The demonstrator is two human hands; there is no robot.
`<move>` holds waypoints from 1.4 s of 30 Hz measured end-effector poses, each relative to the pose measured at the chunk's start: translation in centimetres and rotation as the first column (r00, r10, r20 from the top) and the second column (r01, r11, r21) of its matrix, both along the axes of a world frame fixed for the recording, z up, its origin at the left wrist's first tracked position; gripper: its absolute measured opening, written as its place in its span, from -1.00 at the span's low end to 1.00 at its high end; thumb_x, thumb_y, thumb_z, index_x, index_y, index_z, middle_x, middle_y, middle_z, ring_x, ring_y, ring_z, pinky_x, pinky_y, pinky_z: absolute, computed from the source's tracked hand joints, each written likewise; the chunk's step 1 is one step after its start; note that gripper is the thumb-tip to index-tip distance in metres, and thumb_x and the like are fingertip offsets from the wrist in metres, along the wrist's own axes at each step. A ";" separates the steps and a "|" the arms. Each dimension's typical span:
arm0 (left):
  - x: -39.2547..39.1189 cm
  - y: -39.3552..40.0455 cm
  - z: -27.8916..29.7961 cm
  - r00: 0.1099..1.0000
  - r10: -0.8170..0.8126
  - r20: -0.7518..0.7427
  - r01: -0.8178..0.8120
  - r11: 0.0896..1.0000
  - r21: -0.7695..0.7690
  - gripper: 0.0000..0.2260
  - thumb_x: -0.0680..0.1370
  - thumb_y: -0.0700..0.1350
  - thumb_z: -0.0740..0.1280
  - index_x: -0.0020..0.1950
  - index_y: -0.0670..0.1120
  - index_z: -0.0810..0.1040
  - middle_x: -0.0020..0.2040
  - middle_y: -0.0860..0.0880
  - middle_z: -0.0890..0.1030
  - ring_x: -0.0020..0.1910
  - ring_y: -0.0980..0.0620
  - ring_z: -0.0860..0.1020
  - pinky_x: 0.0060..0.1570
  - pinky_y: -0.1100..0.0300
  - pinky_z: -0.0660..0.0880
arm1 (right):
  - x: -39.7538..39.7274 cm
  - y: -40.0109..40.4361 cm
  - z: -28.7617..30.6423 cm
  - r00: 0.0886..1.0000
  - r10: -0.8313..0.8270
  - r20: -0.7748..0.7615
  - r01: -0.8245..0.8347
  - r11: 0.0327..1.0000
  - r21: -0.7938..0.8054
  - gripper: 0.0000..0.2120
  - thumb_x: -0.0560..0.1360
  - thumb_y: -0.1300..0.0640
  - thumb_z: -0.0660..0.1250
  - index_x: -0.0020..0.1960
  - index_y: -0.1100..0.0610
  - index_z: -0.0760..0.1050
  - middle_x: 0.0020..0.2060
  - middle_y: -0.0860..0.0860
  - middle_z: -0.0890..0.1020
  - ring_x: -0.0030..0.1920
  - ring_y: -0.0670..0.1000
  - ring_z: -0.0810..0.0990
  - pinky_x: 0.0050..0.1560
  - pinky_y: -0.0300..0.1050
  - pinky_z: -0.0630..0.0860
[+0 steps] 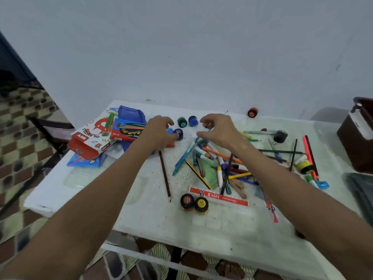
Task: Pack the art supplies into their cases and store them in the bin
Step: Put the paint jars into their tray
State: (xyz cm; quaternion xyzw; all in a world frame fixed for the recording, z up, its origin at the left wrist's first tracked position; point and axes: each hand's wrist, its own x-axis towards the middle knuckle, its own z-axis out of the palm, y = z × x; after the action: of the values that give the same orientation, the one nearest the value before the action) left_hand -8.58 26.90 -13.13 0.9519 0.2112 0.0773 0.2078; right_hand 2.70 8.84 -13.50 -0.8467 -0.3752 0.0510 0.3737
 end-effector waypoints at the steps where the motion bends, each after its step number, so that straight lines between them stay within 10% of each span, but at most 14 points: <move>1: 0.7 0.3 -0.2 1.000 0.012 -0.023 -0.012 1.000 0.005 -0.56 0.45 0.06 0.42 0.27 -0.08 0.52 0.14 -0.08 0.54 0.14 -0.04 0.49 0.06 0.21 0.34 | 1.1 1.1 0.0 0.999 0.046 0.006 -0.045 0.998 -0.042 -0.61 0.36 0.14 0.53 0.14 0.20 0.58 -0.04 0.07 0.63 -0.20 -0.06 0.51 -0.16 -0.30 0.41; 13: 4.9 2.3 -3.5 0.954 0.206 -0.217 -0.197 0.978 0.063 -0.43 0.31 0.32 0.44 0.25 0.12 0.55 0.19 -0.08 0.41 0.24 -0.14 0.39 0.14 0.00 0.36 | 10.2 10.4 -4.0 0.954 0.298 0.040 -0.264 0.893 -0.365 -0.40 0.31 -0.04 0.56 0.31 -0.02 0.49 0.25 -0.06 0.56 0.33 0.10 0.38 0.25 0.04 0.23; 21: 4.9 1.7 -3.7 0.966 0.191 -0.175 -0.177 0.980 0.087 -0.63 0.37 0.26 0.42 0.10 0.14 0.62 0.06 -0.03 0.49 0.14 -0.09 0.42 0.16 -0.04 0.30 | 10.2 11.5 -5.1 0.955 0.282 0.095 -0.241 0.920 -0.310 -0.54 0.42 0.02 0.46 0.30 0.00 0.50 0.16 -0.04 0.61 0.21 0.06 0.48 0.20 -0.04 0.20; 29: 1.5 0.2 -0.8 0.976 0.166 0.140 -0.138 0.972 -0.190 -0.70 0.36 -0.04 0.48 0.06 -0.07 0.62 -0.07 0.04 0.67 -0.11 0.14 0.61 -0.06 0.23 0.53 | 5.2 5.3 -0.6 0.940 0.294 -0.172 -0.293 0.956 0.030 -0.69 0.52 0.11 0.34 0.26 -0.02 0.54 0.12 0.03 0.56 0.02 -0.01 0.57 0.12 -0.15 0.51; 38: -5.9 -4.9 -1.2 0.976 0.039 0.214 0.047 0.924 -0.381 -0.70 0.35 -0.19 0.51 0.07 -0.09 0.62 -0.13 0.07 0.68 -0.19 0.24 0.63 -0.04 0.25 0.56 | -5.4 -3.4 -0.4 0.589 0.274 -0.760 -0.077 0.956 0.285 -0.69 0.52 0.19 0.37 0.26 0.10 0.51 0.04 0.17 0.59 -0.07 0.03 0.61 0.08 -0.04 0.60; 42: -8.9 -7.0 -1.4 0.978 -0.017 0.206 0.096 0.920 -0.381 -0.77 0.34 -0.18 0.52 -0.05 0.02 0.64 -0.20 0.10 0.68 -0.21 0.23 0.64 -0.09 0.26 0.57 | -9.2 -6.1 -1.7 0.698 0.178 -0.694 -0.058 0.980 0.193 -0.58 0.40 0.24 0.50 0.22 0.04 0.52 0.01 0.12 0.65 -0.07 -0.03 0.65 0.09 -0.04 0.60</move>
State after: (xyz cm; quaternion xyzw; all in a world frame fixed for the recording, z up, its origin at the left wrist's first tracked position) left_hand -17.46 19.89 -14.48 0.8849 0.1730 0.1225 0.4147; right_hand -6.50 2.71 -15.17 -0.7045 -0.2595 0.3661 0.5498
